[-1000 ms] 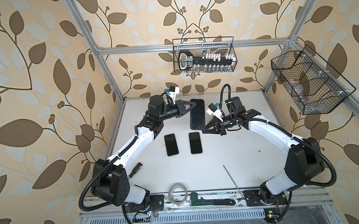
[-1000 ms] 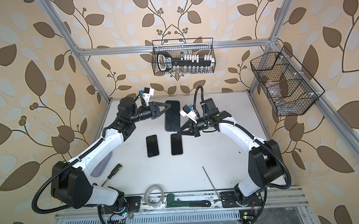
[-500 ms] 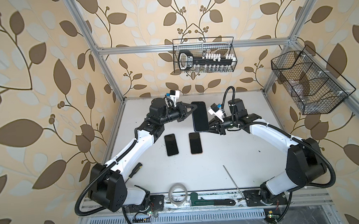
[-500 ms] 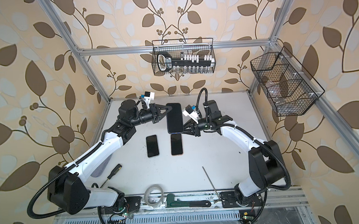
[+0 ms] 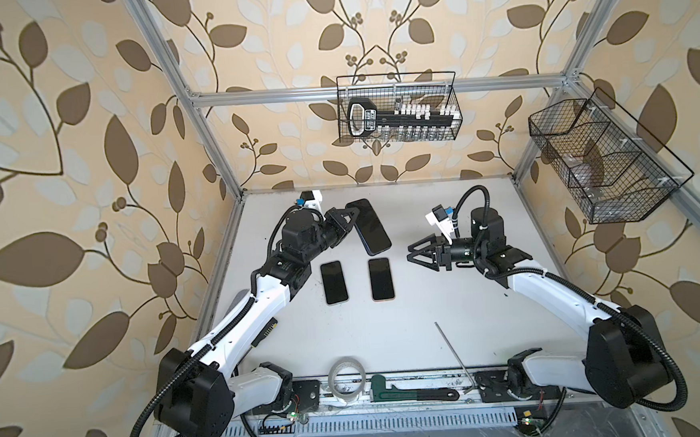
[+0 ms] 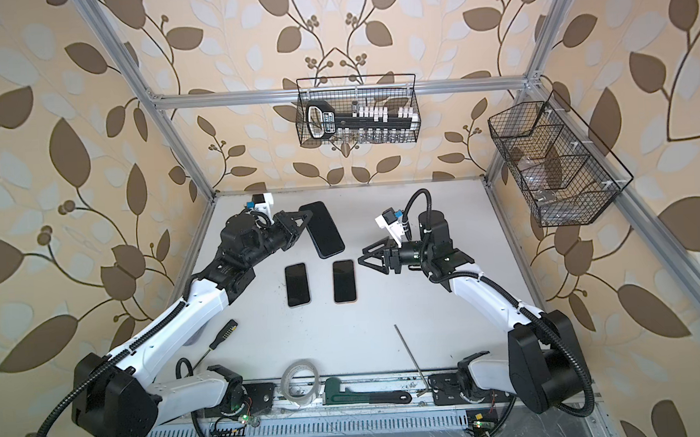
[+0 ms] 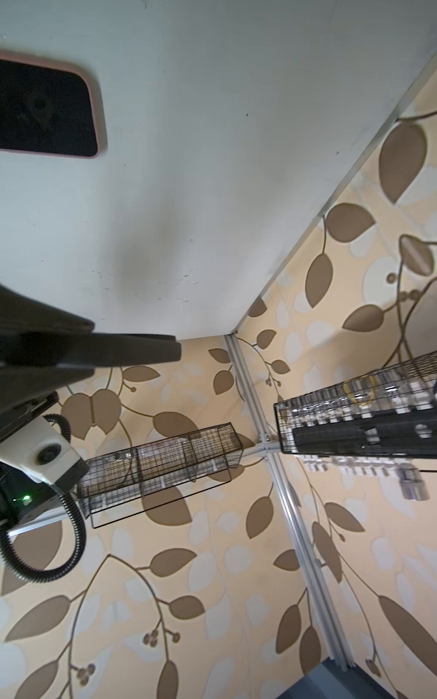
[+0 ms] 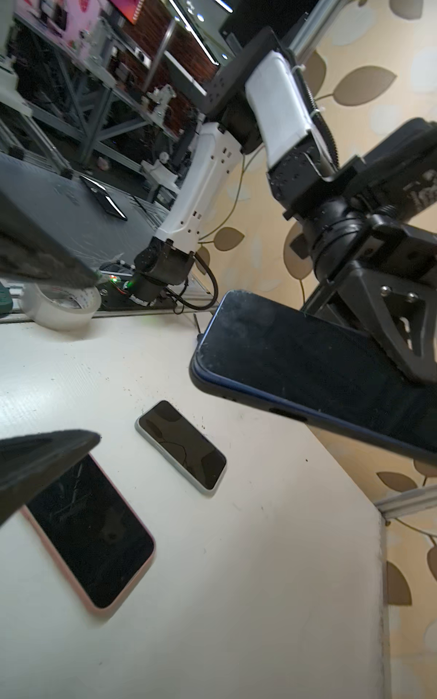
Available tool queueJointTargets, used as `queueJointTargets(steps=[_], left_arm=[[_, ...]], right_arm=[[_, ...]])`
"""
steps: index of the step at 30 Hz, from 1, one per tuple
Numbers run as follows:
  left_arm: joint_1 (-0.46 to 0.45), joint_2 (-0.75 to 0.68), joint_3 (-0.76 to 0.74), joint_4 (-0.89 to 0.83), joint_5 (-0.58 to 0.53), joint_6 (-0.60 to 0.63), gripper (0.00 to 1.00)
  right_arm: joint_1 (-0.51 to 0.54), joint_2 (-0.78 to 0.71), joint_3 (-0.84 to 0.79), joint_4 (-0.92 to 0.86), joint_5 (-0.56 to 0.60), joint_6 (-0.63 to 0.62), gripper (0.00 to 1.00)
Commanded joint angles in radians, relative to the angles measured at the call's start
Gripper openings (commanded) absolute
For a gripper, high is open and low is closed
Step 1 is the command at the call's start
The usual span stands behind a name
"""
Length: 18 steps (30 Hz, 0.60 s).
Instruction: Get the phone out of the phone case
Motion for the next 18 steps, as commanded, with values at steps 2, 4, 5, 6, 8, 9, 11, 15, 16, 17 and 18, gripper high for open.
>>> queueJointTargets(steps=[2, 4, 5, 6, 8, 9, 11, 15, 16, 17, 18], left_arm=[[-0.002, -0.044, -0.075, 0.251, -0.127, -0.127, 0.00], [-0.001, -0.048, -0.125, 0.320, -0.149, -0.183, 0.00], [-0.002, -0.050, -0.149, 0.354, -0.166, -0.217, 0.00], [-0.004, -0.050, -0.172, 0.391, -0.175, -0.241, 0.00], [-0.017, -0.047, -0.218, 0.472, -0.203, -0.279, 0.00], [-0.025, -0.046, -0.231, 0.492, -0.218, -0.284, 0.00], [-0.046, -0.039, -0.246, 0.521, -0.243, -0.277, 0.00], [-0.079, -0.004, -0.262, 0.595, -0.272, -0.281, 0.00], [-0.086, 0.007, -0.267, 0.623, -0.278, -0.286, 0.00], [-0.089, 0.017, -0.268, 0.643, -0.277, -0.290, 0.00], [-0.094, 0.030, -0.266, 0.659, -0.273, -0.296, 0.00]], right_arm=[[-0.009, -0.038, -0.093, 0.279, 0.129, 0.369, 0.76], [-0.005, -0.038, -0.104, 0.293, 0.150, 0.427, 0.88], [-0.002, -0.040, -0.101, 0.280, 0.159, 0.442, 0.92], [0.001, -0.044, -0.100, 0.251, 0.177, 0.451, 0.94], [0.017, -0.054, -0.109, 0.240, 0.219, 0.478, 0.98], [0.026, -0.056, -0.114, 0.243, 0.235, 0.496, 0.98], [0.049, -0.062, -0.127, 0.233, 0.288, 0.526, 0.97], [0.078, -0.048, -0.167, 0.288, 0.334, 0.578, 0.97], [0.082, -0.041, -0.177, 0.313, 0.332, 0.602, 0.97], [0.087, -0.034, -0.186, 0.344, 0.337, 0.622, 0.97], [0.094, -0.027, -0.195, 0.371, 0.342, 0.640, 0.97]])
